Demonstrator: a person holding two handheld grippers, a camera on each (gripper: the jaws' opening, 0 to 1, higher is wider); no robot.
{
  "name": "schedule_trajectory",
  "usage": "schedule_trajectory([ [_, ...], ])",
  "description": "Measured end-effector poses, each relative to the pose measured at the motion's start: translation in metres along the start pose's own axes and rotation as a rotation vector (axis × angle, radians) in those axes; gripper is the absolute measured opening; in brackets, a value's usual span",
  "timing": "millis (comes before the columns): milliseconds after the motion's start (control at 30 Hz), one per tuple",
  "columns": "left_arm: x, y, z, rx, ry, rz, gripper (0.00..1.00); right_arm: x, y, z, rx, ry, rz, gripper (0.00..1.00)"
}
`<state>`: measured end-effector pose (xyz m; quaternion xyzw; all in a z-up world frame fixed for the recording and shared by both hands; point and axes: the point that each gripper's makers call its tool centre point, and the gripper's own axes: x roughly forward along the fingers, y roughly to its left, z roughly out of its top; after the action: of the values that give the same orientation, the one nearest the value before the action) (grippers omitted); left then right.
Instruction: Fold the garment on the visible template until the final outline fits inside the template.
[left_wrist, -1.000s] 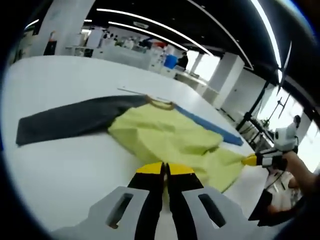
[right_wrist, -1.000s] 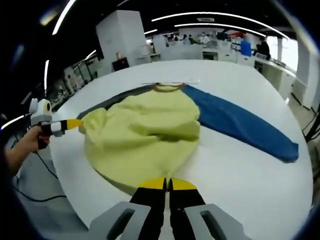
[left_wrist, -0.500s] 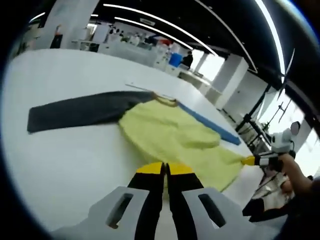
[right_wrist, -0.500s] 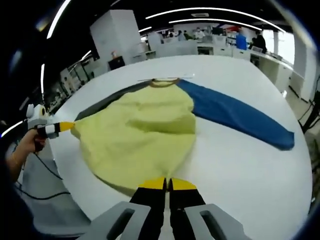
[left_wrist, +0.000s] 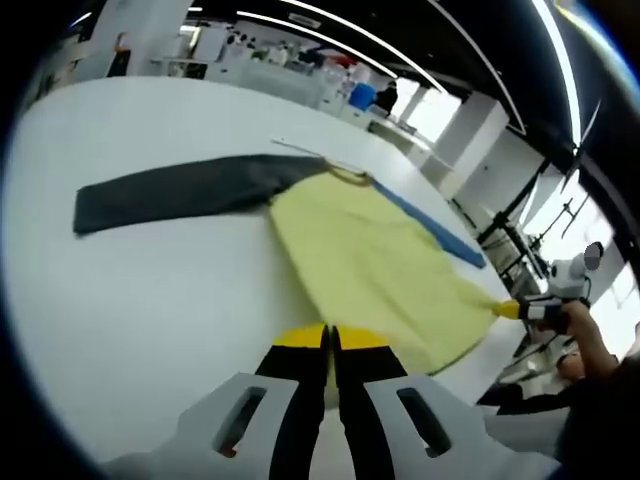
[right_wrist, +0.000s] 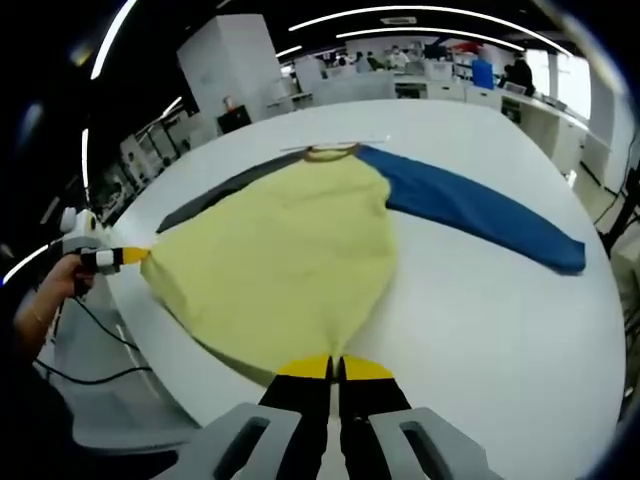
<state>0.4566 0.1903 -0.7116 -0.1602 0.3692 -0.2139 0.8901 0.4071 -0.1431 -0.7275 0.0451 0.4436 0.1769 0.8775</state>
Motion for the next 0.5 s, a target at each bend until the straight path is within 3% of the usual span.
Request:
schedule_trajectory([
  [367,0.006,0.026,-0.036,0.003,0.087,0.084,0.00,0.013,-0.004,-0.028,0.012,0.050,-0.014,0.00],
  [467,0.006,0.038,-0.046,0.063,0.122,0.136,0.00,0.018,-0.007,-0.034,0.021,0.063,-0.022,0.00],
  [500,0.005,0.047,-0.047,0.102,0.127,0.185,0.00,0.019,-0.009,-0.037,0.021,0.072,-0.036,0.00],
])
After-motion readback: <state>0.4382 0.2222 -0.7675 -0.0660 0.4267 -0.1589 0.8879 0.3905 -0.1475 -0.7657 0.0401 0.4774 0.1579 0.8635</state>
